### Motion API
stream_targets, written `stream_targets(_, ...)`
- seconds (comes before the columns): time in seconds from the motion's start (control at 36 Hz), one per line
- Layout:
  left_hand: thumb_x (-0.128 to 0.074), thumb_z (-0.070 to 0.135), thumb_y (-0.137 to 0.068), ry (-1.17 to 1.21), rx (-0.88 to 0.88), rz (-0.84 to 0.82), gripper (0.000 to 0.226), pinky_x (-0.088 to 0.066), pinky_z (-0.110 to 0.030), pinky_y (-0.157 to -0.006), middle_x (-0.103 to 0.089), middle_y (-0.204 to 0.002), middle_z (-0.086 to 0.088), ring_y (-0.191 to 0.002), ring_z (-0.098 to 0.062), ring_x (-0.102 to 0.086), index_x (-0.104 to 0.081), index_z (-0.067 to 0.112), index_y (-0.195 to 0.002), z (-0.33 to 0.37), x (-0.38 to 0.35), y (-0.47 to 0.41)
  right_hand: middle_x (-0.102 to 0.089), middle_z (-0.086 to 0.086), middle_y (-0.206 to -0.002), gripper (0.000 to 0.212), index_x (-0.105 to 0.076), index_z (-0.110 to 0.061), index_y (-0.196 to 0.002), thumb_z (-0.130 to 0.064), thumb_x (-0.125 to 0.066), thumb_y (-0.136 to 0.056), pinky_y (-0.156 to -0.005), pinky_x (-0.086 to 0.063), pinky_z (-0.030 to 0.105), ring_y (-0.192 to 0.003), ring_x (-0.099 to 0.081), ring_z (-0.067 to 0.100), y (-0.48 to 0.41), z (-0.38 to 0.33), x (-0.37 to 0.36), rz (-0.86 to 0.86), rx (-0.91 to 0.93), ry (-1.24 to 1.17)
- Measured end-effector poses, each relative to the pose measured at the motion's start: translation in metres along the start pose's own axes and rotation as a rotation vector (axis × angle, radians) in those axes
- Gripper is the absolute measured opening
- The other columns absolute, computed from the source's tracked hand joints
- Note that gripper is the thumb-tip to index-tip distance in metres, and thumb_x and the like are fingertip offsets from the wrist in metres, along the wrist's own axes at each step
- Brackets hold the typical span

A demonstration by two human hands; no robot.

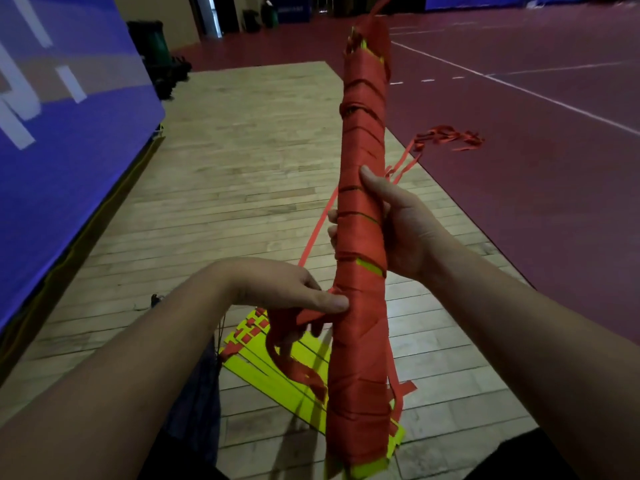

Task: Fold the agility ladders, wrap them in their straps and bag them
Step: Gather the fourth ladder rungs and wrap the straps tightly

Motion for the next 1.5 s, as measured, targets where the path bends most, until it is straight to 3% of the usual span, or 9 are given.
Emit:
stream_targets(0.31,-0.07,0.067,-0.077,0.31,-0.179,0.355,0.049,-0.047,-0.025,-0.05,-0.054,-0.053,-0.001,-0.045,-0.016,-0.057,-0.063,0.019,-0.067,0.035,0.02,-0.003,-0.072,0.001,-0.072,0.017,-0.068,-0.015,-0.095,-0.028,-0.076,-0.088,-0.068,-0.059,0.038,-0.069,-0.071,0.02,0.0,-0.022,0.021,0.325,0.315,0.473)
stream_targets(0.47,-0.079,0.048,-0.078,0.138,-0.193,0.517,0.02,-0.042,-0.016,-0.047,-0.06,-0.051,0.015,-0.045,0.0,-0.055,-0.068,0.033,-0.07,0.034,0.025,-0.006,-0.074,0.02,-0.097,0.06,-0.061,-0.004,-0.12,-0.048,-0.076,-0.083,-0.08,-0.062,0.046,-0.087,-0.075,0.032,-0.005,-0.013,0.013,0.315,0.254,0.445)
stream_targets(0.61,-0.09,0.049,-0.058,0.285,-0.256,0.391,0.044,-0.055,-0.029,-0.06,-0.075,-0.09,-0.015,-0.063,-0.02,-0.064,-0.075,0.02,-0.088,0.033,0.028,0.001,-0.05,0.001,-0.041,0.046,-0.042,-0.013,-0.072,-0.046,-0.043,-0.104,-0.045,-0.046,0.018,-0.037,-0.053,0.013,-0.006,-0.012,0.01,0.207,0.143,0.042)
stream_targets(0.72,-0.081,0.048,-0.055,0.376,-0.334,0.331,0.037,-0.057,-0.044,-0.092,-0.077,-0.104,-0.006,-0.102,-0.032,-0.07,-0.079,0.034,-0.089,0.044,0.023,0.007,-0.059,0.01,-0.078,0.042,-0.059,-0.009,-0.091,-0.051,-0.054,-0.096,-0.071,-0.052,0.033,-0.07,-0.06,0.023,-0.003,0.001,0.002,0.177,0.028,-0.025)
stream_targets(0.86,-0.088,0.051,-0.054,0.405,-0.354,0.182,0.051,-0.06,-0.035,-0.063,-0.075,-0.097,-0.016,-0.085,-0.041,-0.067,-0.076,0.018,-0.092,0.045,0.008,0.004,-0.071,0.026,-0.097,0.046,-0.057,-0.005,-0.118,-0.044,-0.05,-0.094,-0.073,-0.054,0.034,-0.075,-0.065,0.03,0.002,0.004,-0.005,0.048,-0.084,-0.038)
stream_targets(0.92,-0.094,0.06,-0.043,0.433,-0.335,0.143,0.069,-0.06,-0.046,-0.083,-0.073,-0.107,-0.022,-0.098,-0.044,-0.065,-0.076,0.017,-0.093,0.041,0.004,0.003,-0.069,0.022,-0.098,0.046,-0.055,-0.008,-0.121,-0.044,-0.052,-0.092,-0.069,-0.054,0.03,-0.072,-0.064,0.028,0.002,0.005,-0.008,0.029,-0.108,-0.008)
stream_targets(1.03,-0.083,0.079,-0.038,0.312,-0.198,0.077,0.076,-0.059,-0.036,-0.079,-0.074,-0.102,-0.02,-0.092,-0.035,-0.07,-0.078,0.018,-0.083,0.029,0.003,0.007,-0.053,0.006,-0.077,0.062,-0.049,-0.011,-0.121,-0.043,-0.077,-0.076,-0.063,-0.014,0.03,-0.062,-0.017,0.027,0.0,-0.006,-0.008,0.014,-0.051,0.03)
stream_targets(1.17,-0.062,0.082,-0.07,0.175,-0.113,-0.056,0.062,-0.05,-0.027,-0.055,-0.064,-0.059,-0.01,-0.051,-0.022,-0.062,-0.068,0.021,-0.062,0.01,-0.001,0.016,-0.069,-0.001,-0.069,0.019,-0.068,-0.01,-0.088,-0.029,-0.066,-0.085,-0.056,-0.055,0.023,-0.059,-0.067,0.012,0.01,-0.024,0.005,0.025,0.059,0.009)
stream_targets(1.5,-0.059,0.089,-0.06,0.088,-0.076,0.417,0.079,-0.042,-0.025,-0.049,-0.054,-0.055,-0.001,-0.046,-0.015,-0.052,-0.068,0.014,-0.083,0.016,0.021,-0.011,-0.065,0.019,-0.091,0.022,-0.061,-0.005,-0.101,-0.023,-0.072,-0.092,-0.077,-0.061,0.046,-0.079,-0.07,0.032,-0.002,-0.004,0.03,0.32,0.153,0.272)
Point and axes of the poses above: each hand's wrist, its own y-axis away from the middle knuckle, its own x-axis out of the back of the hand, z = x × y, the point moved 10 cm from there along -y, towards the middle knuckle
